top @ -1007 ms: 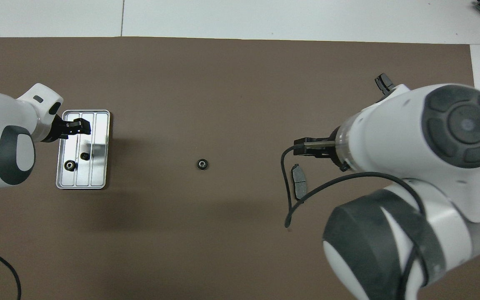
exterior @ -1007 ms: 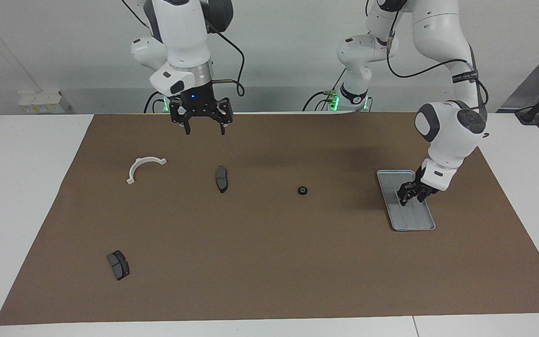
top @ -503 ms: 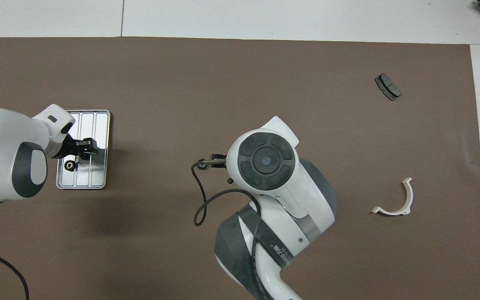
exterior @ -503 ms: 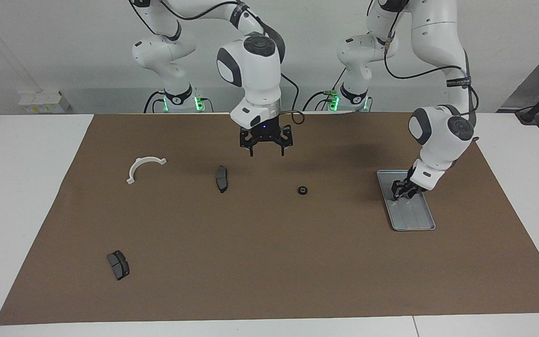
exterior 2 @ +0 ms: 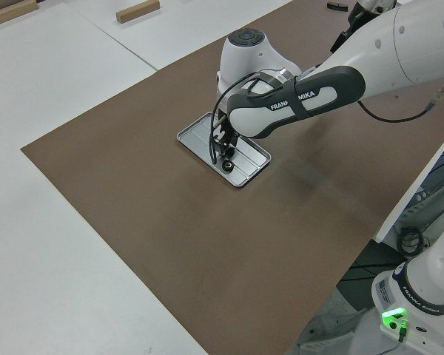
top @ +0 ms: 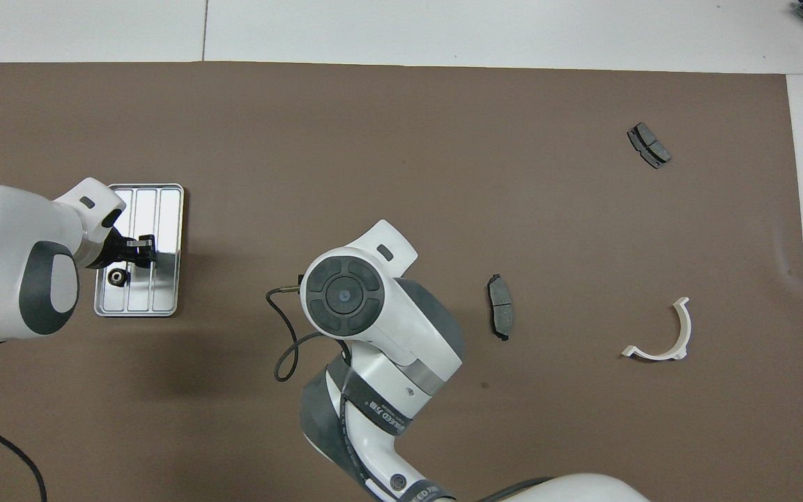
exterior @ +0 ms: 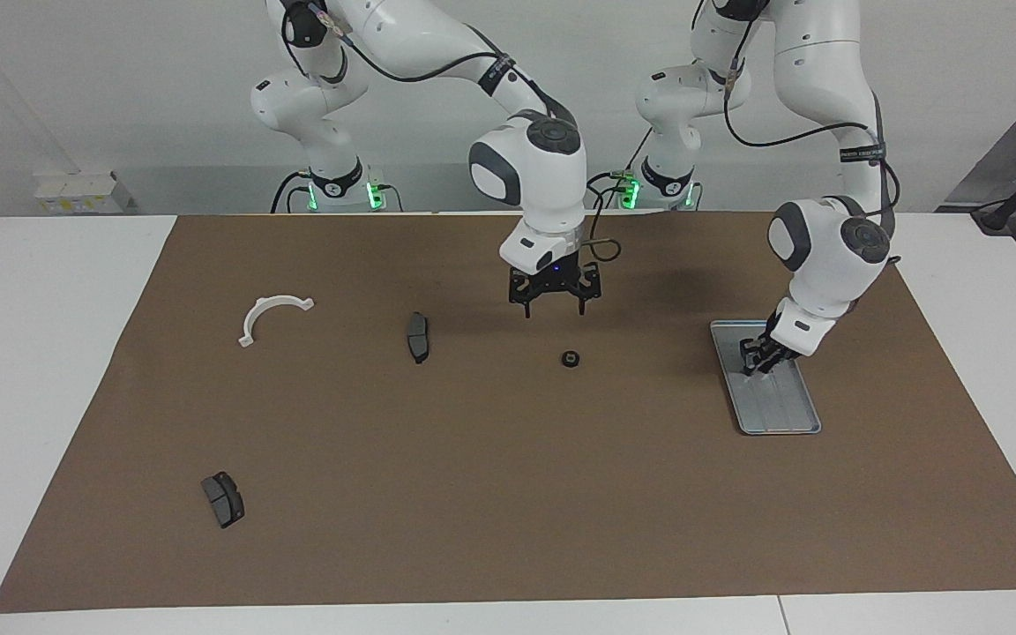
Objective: Place bearing gear from tray to pile
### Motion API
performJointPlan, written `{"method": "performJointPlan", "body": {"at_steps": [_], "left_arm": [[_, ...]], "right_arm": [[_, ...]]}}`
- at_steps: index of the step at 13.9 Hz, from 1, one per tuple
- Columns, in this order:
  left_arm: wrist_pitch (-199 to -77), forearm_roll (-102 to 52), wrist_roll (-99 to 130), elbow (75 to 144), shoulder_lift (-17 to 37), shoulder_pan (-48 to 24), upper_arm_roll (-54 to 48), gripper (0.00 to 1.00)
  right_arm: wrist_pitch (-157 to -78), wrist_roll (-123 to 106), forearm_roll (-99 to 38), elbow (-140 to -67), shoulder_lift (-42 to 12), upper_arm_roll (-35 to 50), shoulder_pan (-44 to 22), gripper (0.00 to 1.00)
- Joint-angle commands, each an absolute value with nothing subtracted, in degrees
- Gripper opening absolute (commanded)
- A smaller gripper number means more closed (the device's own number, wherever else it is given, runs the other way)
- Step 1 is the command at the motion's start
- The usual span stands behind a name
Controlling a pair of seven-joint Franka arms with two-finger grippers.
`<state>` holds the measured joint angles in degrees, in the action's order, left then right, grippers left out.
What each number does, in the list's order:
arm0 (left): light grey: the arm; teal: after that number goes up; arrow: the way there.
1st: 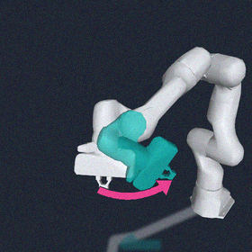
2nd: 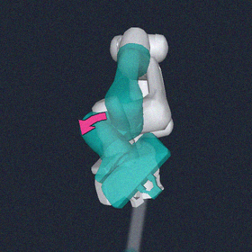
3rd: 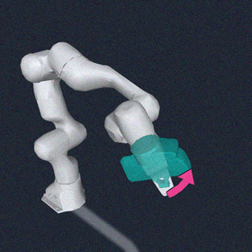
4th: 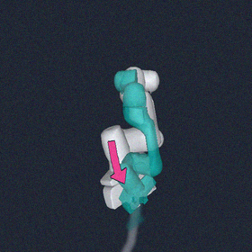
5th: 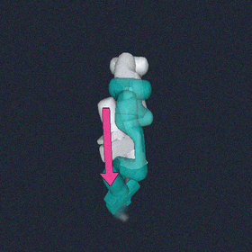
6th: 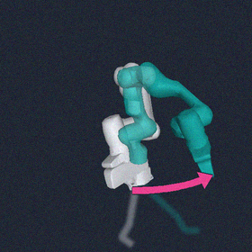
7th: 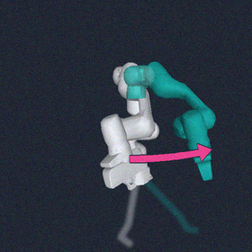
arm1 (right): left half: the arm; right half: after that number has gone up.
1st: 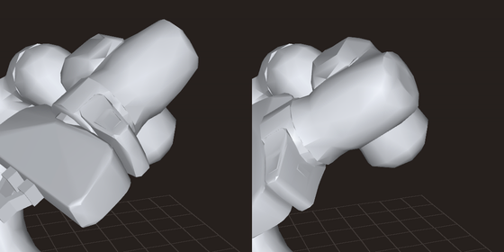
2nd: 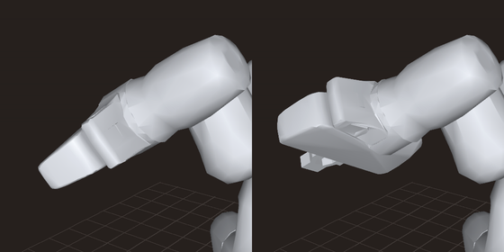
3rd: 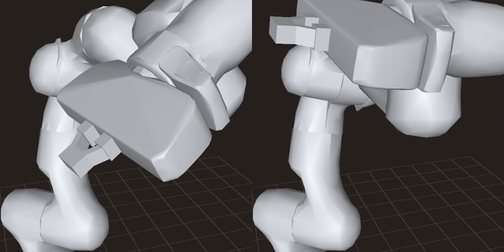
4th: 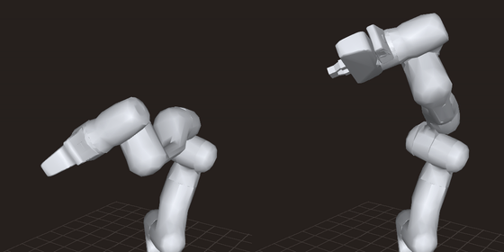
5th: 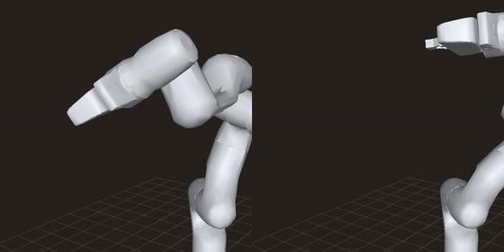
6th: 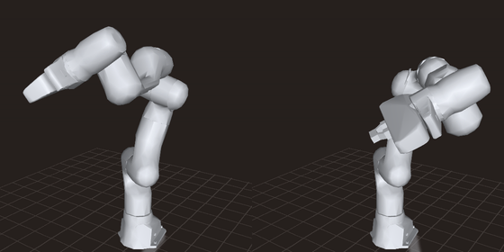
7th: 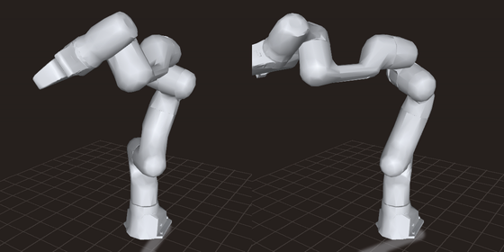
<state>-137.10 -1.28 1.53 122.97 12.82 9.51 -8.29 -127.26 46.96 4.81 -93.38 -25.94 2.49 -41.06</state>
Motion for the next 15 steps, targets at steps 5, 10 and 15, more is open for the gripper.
{"method": "performJointPlan", "body": {"at_steps": [5,10,15], "left_arm": [[-136.50,-1.67,0.97,124.02,11.69,9.67,-8.35,0.00],[-134.20,-1.93,7.09,115.76,13.97,6.08,-8.61,0.00],[-135.61,-1.93,17.47,114.17,14.68,0.45,-8.61,0.00]], "right_arm": [[-134.91,49.31,9.40,-90.44,-33.57,2.29,-41.13,1.00],[-137.19,49.39,9.40,-91.32,-34.10,2.29,-41.13,0.96],[-138.51,49.57,9.32,-92.81,-34.01,2.20,-41.40,0.84]]}}
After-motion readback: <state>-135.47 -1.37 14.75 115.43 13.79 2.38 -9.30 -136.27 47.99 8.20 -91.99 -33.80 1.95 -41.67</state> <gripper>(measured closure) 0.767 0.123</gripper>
